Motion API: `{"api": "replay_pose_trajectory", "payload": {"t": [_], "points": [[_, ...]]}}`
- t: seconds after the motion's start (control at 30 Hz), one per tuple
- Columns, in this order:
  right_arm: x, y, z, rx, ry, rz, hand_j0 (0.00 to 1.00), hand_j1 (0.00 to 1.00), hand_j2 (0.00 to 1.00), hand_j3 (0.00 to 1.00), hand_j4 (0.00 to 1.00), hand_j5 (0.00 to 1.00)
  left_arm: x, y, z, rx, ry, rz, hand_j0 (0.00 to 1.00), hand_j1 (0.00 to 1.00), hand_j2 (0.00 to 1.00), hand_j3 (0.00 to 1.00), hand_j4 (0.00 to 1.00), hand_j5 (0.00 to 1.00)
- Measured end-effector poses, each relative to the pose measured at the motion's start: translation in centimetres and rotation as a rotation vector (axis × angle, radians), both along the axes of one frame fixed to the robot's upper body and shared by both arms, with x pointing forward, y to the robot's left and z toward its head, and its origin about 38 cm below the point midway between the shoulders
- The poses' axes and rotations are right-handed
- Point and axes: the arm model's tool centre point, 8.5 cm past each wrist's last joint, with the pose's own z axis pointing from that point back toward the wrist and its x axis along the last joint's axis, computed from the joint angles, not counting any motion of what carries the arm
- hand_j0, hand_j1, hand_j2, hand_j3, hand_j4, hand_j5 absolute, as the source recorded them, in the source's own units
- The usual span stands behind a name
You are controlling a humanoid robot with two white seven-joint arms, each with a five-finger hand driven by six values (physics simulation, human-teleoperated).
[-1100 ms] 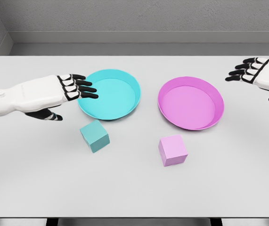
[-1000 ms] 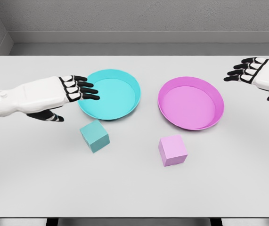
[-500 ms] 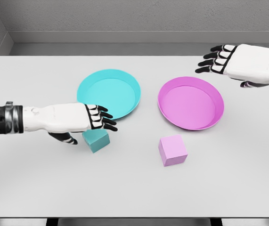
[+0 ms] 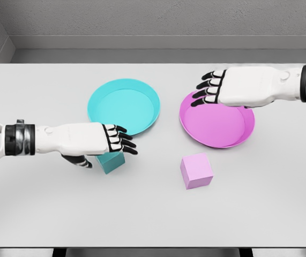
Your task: Place the blocks in the corresponding plates according to their colors
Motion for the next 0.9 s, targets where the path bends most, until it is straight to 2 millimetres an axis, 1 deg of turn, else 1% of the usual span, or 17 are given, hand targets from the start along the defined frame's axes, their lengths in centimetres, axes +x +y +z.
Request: {"api": "replay_pose_trajectory", "payload": {"t": [0.13, 0.3, 0.43, 0.6, 0.7, 0.9], "points": [[-0.3, 1.8, -1.7, -0.021, 0.044, 0.051, 1.00, 1.00, 1.00, 1.00, 1.00, 1.00, 0.3, 0.1, -0.3, 0.019, -0.003, 0.038, 1.00, 1.00, 1.00, 1.00, 1.00, 1.00], [-0.8, 3.4, -4.0, -0.047, 0.101, 0.095, 1.00, 1.00, 1.00, 1.00, 1.00, 1.00, 0.5, 0.1, -0.9, 0.039, -0.003, 0.052, 1.00, 1.00, 1.00, 1.00, 1.00, 1.00], [-1.4, 4.4, -5.6, -0.067, 0.138, 0.128, 1.00, 1.00, 1.00, 1.00, 1.00, 1.00, 1.3, 0.0, -1.9, 0.056, -0.002, 0.073, 1.00, 1.00, 1.00, 1.00, 1.00, 1.00], [-1.9, 5.3, -7.1, -0.085, 0.174, 0.158, 1.00, 1.00, 1.00, 1.00, 1.00, 1.00, 2.0, 0.6, -2.9, 0.082, 0.002, 0.100, 1.00, 1.00, 1.00, 1.00, 1.00, 1.00], [-2.3, 5.6, -8.1, -0.105, 0.193, 0.171, 1.00, 1.00, 1.00, 1.00, 1.00, 1.00, 2.0, 0.8, -3.4, 0.094, 0.007, 0.103, 1.00, 1.00, 1.00, 1.00, 1.00, 1.00], [-2.5, 5.8, -8.7, -0.118, 0.205, 0.179, 1.00, 1.00, 1.00, 1.00, 1.00, 1.00, 2.1, 0.9, -3.6, 0.106, 0.003, 0.100, 1.00, 1.00, 1.00, 1.00, 1.00, 1.00]]}}
